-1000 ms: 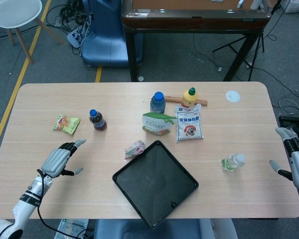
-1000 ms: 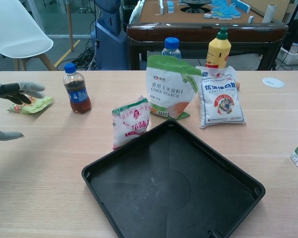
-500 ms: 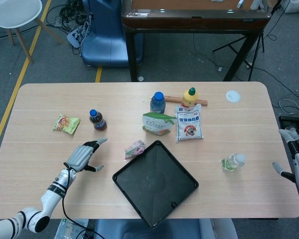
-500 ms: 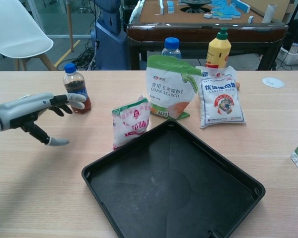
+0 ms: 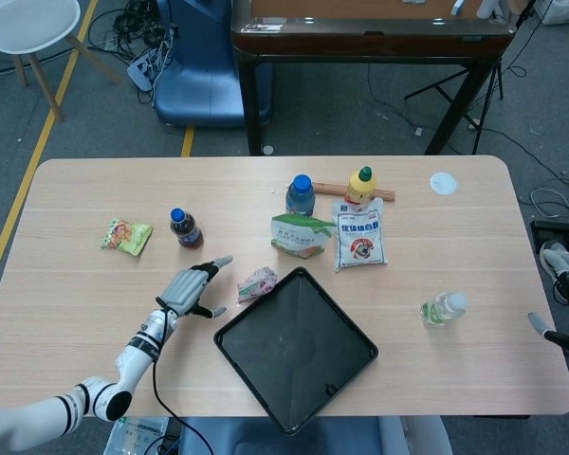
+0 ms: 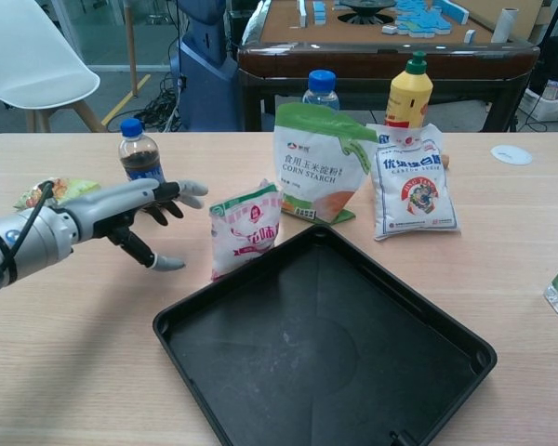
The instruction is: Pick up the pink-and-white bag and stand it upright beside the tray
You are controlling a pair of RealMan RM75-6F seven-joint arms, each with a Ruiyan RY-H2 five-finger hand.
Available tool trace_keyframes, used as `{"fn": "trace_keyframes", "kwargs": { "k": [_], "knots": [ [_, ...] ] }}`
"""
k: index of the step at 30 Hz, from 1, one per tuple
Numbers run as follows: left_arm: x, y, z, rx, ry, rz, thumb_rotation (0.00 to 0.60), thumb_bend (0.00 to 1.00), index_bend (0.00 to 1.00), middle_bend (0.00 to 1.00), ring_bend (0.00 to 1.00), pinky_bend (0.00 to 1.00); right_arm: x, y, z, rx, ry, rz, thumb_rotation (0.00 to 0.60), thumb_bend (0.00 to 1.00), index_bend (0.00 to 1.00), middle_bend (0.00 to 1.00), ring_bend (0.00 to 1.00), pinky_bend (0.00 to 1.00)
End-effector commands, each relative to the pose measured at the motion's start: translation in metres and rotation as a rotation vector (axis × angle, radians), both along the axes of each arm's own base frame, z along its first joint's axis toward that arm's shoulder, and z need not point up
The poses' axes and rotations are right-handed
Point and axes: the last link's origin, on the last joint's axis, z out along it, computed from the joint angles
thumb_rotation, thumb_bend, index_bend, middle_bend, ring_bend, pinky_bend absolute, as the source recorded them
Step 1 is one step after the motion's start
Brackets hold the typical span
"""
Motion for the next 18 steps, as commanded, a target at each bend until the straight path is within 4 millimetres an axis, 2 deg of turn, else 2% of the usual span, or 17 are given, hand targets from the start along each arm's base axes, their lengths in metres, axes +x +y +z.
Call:
{"fn": "trace_keyframes", "kwargs": {
  "k": [1, 18],
  "knots": [
    [0.006, 0.005, -0.006, -0.017, -0.013, 0.004, 0.600, 0.20, 0.07, 0.13, 0.17, 0.19, -0.001, 0.001, 0.001, -0.001, 0.000, -0.005, 0.600, 0.15, 0.16, 0.21, 0.11, 0.12],
    [0.032, 0.025, -0.031, -0.096, -0.079, -0.004, 0.600, 0.20, 0.07, 0.14, 0.17, 0.21, -0.007, 0.006, 0.007, -0.021, 0.000, -0.045, 0.600, 0.15, 0.16, 0.21, 0.11, 0.12]
  ]
}}
